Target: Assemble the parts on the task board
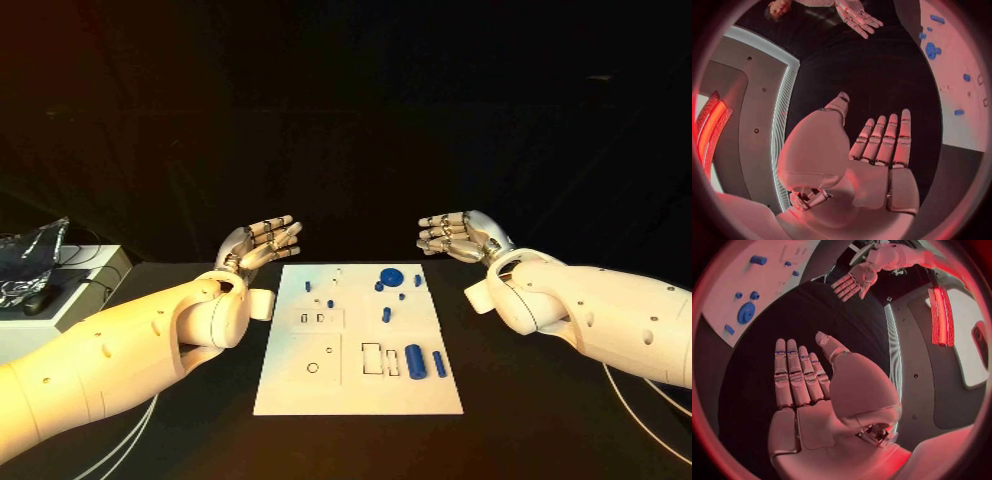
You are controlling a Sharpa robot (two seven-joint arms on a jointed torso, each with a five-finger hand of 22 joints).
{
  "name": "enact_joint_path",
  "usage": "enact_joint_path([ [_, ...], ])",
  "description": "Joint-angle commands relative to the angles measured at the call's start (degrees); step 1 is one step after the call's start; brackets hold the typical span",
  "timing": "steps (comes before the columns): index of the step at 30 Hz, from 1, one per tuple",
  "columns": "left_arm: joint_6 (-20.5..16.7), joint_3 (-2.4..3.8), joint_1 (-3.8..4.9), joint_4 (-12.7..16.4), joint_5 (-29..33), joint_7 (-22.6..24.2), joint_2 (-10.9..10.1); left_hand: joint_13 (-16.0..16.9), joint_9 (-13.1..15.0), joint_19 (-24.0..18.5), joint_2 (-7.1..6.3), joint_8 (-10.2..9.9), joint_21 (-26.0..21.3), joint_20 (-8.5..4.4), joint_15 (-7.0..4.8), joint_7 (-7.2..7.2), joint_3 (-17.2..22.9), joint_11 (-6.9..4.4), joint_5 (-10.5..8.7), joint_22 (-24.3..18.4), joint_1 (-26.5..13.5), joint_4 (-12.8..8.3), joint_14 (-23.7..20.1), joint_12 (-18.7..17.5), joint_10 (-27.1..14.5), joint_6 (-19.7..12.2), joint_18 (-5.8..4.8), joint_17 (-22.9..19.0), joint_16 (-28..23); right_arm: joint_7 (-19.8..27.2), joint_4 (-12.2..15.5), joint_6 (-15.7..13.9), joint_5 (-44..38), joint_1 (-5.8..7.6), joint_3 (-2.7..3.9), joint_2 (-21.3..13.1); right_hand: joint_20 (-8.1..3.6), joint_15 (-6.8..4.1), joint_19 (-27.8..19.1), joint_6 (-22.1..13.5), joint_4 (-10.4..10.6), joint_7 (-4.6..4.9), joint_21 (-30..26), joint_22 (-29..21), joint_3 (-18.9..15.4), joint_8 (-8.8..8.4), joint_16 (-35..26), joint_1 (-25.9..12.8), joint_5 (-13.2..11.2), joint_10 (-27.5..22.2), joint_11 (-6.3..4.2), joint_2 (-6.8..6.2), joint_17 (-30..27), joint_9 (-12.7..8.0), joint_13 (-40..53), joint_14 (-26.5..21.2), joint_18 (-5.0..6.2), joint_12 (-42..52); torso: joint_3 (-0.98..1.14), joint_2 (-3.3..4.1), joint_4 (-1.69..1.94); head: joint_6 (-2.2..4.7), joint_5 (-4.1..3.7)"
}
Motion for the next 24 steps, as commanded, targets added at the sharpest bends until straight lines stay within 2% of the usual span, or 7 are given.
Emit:
enact_joint_path([
  [1,4.8,0.02,-0.27,1.6,-3.9,-0.7,-1.0,0.7,1.1,18.5,4.18,1.3,8.9,-4.22,-5.30,-0.10,-1.2,-3.40,-0.30,3.0,0.7,-4.6,27.0,0.7,23.2,22.4,3.08,3.0,3.3,-3.1,-0.2,-2.2,-16.6,-0.02,0.02,0.2,-6.19,-6.33,14.5,16.8,-2.2,-1.91,8.4,3.7,1.9,1.47,3.6,1.3,-1.8,17.4,-4.67,-0.58,1.7,0.9,0.5,20.2,1.46,1.1,0.04,0.91,0.81,-0.10,-0.75],
  [4,6.1,0.02,-0.51,3.5,-5.1,-1.3,-2.2,0.8,1.2,23.2,4.66,1.4,12.8,-7.26,-7.95,-0.84,-0.2,-5.23,-0.25,4.8,2.1,-5.8,34.4,1.0,28.1,25.2,2.70,5.6,6.1,-4.3,-0.7,-2.7,-22.0,-0.02,0.04,0.6,-9.32,-8.82,19.7,17.4,-2.7,-2.33,13.8,6.6,0.9,0.69,7.1,1.8,-1.4,21.4,-6.27,-0.99,3.6,0.6,0.7,27.9,1.51,1.3,0.05,1.41,1.18,-0.05,-1.11],
  [7,8.5,0.10,-0.73,5.8,-6.5,-1.5,-3.5,0.8,1.1,23.0,2.96,0.7,18.0,-11.51,-9.17,-1.13,4.3,-5.57,-0.08,8.2,2.1,-6.2,36.1,0.9,29.2,26.1,-0.99,10.3,9.0,-5.3,-2.2,-2.7,-27.6,0.06,0.11,1.6,-13.32,-10.96,23.3,18.4,-3.2,-3.05,22.7,12.4,0.0,0.48,24.7,1.0,1.3,23.7,-7.57,-1.88,13.2,0.7,0.6,27.8,0.13,0.5,0.00,2.41,1.83,0.12,-1.65],
  [13,10.8,0.60,-0.96,9.6,-7.4,-1.8,-5.5,0.8,1.1,19.6,1.12,0.9,28.9,-14.21,-10.02,-0.92,8.3,-6.16,-0.17,15.8,-0.2,-6.6,33.7,0.6,29.3,25.7,-2.75,23.0,21.2,-9.1,-6.7,2.2,-37.8,0.51,0.33,4.4,-14.18,-11.41,26.0,17.8,-3.6,-3.28,31.9,19.7,2.1,0.55,37.3,-1.2,0.7,22.9,-7.54,-2.34,22.8,0.8,0.7,26.6,1.04,0.4,-0.42,3.94,2.85,0.36,-2.61],
  [16,10.5,0.83,-0.99,11.4,-7.4,-2.3,-6.4,0.9,1.2,16.7,1.45,1.0,32.3,-14.09,-10.01,-0.86,8.0,-6.25,-0.14,18.4,-1.0,-6.6,30.3,0.7,30.7,25.5,-2.98,27.6,26.0,-11.3,-8.6,5.6,-42.7,0.77,0.40,5.8,-14.47,-11.73,28.6,18.8,-3.5,-3.57,42.6,33.2,2.2,0.63,41.2,-1.7,1.7,23.9,-8.00,-3.11,25.7,0.9,0.9,26.8,0.02,0.5,-0.60,4.56,3.33,0.41,-3.11],
  [19,10.4,0.98,-1.00,13.2,-7.1,-2.9,-7.5,1.0,1.1,14.9,1.26,0.8,34.6,-13.88,-9.83,-0.81,7.5,-6.18,-0.25,20.1,-1.3,-7.0,28.5,0.9,30.4,25.1,-2.80,29.5,28.6,-13.1,-10.6,8.5,-48.4,0.99,0.45,7.3,-14.60,-11.46,27.7,18.6,-3.6,-3.52,49.6,42.0,2.7,0.58,46.7,-1.5,1.6,23.1,-7.79,-3.58,29.9,0.8,0.8,25.0,-0.13,0.6,-0.77,5.15,3.91,0.48,-3.54],
  [24,10.5,1.08,-1.00,15.4,-7.0,-3.5,-8.6,1.0,1.1,13.6,1.32,0.8,36.4,-13.59,-9.69,-0.76,7.0,-6.00,-0.30,21.3,-1.4,-7.3,27.6,0.9,29.9,24.7,-2.43,30.0,30.1,-15.3,-12.9,10.3,-54.1,1.14,0.53,9.2,-14.04,-10.84,28.3,17.6,-3.4,-3.16,51.1,44.3,2.8,0.52,49.3,-2.4,1.3,20.1,-6.74,-4.46,31.3,0.8,0.6,24.7,0.59,0.6,-0.96,6.09,4.96,0.74,-4.30],
])
